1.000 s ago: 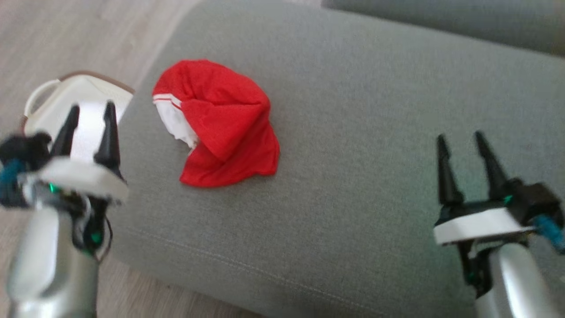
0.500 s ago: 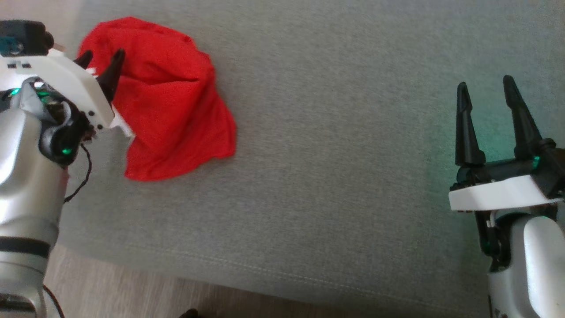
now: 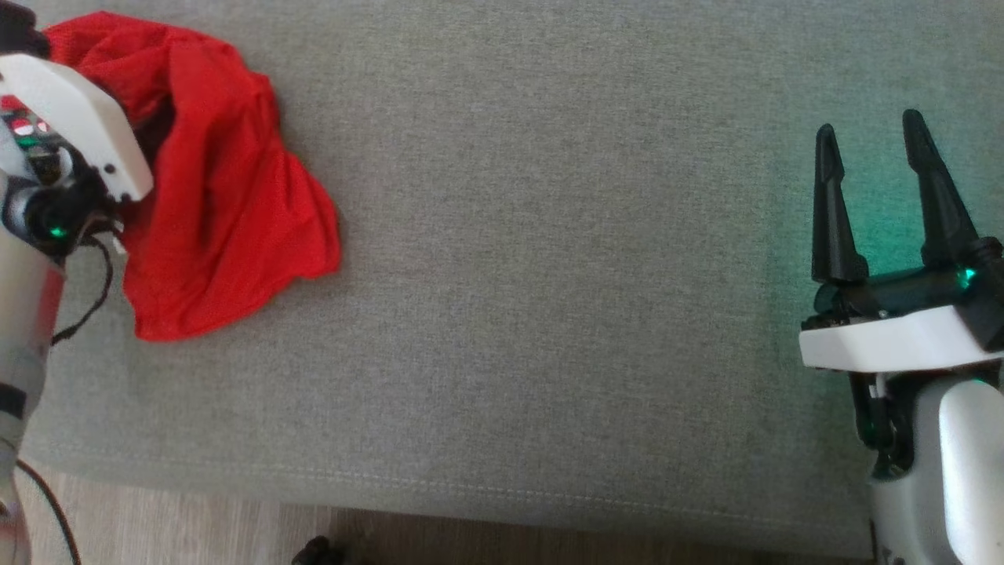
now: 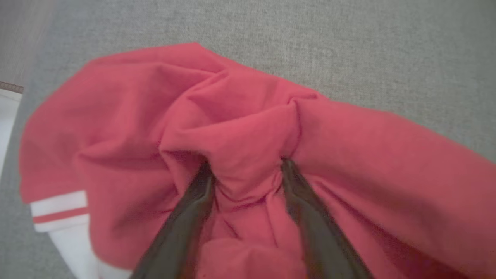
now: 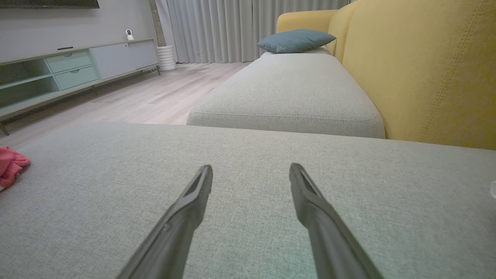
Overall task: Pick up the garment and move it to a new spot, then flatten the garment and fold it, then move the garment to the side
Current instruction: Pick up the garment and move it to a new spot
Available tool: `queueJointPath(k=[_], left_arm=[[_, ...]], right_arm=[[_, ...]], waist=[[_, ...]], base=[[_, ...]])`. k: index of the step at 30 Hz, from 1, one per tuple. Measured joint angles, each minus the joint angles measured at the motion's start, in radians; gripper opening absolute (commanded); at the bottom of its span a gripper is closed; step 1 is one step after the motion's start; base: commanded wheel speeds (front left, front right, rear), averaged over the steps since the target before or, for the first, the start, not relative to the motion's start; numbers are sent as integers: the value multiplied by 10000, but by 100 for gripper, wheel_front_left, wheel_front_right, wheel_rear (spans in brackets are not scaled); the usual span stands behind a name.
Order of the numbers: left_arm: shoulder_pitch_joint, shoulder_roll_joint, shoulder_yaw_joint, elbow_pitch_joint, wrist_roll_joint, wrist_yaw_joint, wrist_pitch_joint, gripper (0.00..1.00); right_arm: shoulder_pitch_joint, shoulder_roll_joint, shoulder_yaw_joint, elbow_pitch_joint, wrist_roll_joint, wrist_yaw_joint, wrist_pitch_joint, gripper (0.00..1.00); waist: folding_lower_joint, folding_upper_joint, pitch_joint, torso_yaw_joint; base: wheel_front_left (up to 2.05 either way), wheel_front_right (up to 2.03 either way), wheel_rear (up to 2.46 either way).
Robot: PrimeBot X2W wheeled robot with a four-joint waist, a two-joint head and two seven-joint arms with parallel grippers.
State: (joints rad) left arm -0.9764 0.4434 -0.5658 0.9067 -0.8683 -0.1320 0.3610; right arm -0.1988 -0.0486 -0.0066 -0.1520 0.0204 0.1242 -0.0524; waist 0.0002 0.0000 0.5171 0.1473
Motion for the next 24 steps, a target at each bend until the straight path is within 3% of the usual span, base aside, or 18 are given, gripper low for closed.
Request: queueJointPath(k=[1,5,12,21,24], left_arm=[[-80,50,-92,75,-81,0,81,0],[-198,81,-383,284,-424,0,-226,0],[-205,81,-545,280,-514,2,-2562,0],[-290,-121,-426,-807,-830,17,-4801,0],[-174,-374,-395,-1377,-828,290,-5143,0]], right_arm=[[-18,0,2,0,2,0,0,100],[-121,0,6,102,61,0,-29,100],[-186,0,27,890,508,0,-491,100],[-121,2,54,2040,1112,0,-1141,100],[-45,2,67,2255,1244,0,-1262,100]], waist=[[0,0,20,-32],[-1,0,-67,-56],[-1,0,-746,-86],[-1,0,-2242,-171],[-2,0,-2780,-236]], base=[[0,0,0],[0,0,0],[0,0,0],[0,0,0],[0,0,0]])
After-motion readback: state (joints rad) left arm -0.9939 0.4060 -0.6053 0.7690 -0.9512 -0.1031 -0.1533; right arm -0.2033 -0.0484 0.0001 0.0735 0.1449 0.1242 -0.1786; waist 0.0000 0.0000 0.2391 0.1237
